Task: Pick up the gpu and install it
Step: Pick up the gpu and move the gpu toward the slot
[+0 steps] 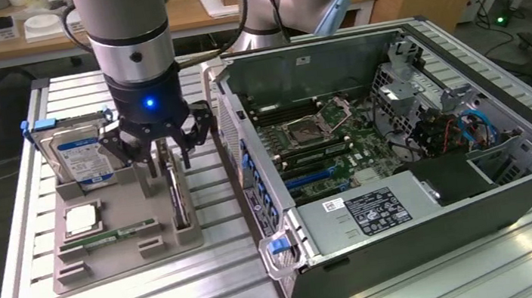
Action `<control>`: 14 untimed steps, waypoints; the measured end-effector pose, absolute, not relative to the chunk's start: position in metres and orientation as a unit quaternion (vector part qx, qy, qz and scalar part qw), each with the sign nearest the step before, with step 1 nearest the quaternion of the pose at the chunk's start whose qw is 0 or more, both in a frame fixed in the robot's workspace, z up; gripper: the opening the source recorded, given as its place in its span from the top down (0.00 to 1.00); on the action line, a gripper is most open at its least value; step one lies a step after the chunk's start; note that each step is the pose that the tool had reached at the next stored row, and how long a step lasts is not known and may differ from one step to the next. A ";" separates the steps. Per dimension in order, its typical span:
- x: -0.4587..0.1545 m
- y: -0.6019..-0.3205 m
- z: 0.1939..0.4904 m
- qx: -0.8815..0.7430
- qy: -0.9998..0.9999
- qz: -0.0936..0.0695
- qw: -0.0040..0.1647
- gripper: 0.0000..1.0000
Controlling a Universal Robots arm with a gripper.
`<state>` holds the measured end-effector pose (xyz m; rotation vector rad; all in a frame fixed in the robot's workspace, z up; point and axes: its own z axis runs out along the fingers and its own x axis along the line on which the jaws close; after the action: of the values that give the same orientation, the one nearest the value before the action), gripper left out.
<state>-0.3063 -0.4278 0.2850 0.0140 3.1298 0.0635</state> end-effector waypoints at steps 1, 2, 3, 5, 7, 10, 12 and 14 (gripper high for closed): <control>-0.306 -0.428 0.284 0.004 1.000 0.020 0.006 0.47; -0.306 -0.428 0.283 0.004 1.000 0.020 0.006 0.47; -0.306 -0.428 0.282 0.005 1.000 0.020 0.006 0.47; -0.306 -0.428 0.281 0.004 1.000 0.020 0.005 0.47; -0.306 -0.428 0.279 0.004 1.000 0.020 0.005 0.47; -0.306 -0.428 0.276 0.004 1.000 0.020 0.005 0.47; -0.306 -0.428 0.275 0.004 1.000 0.020 0.006 0.47; -0.306 -0.428 0.273 0.004 1.000 0.020 0.005 0.47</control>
<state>-0.3063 -0.4278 0.2726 0.0141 3.1300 0.0634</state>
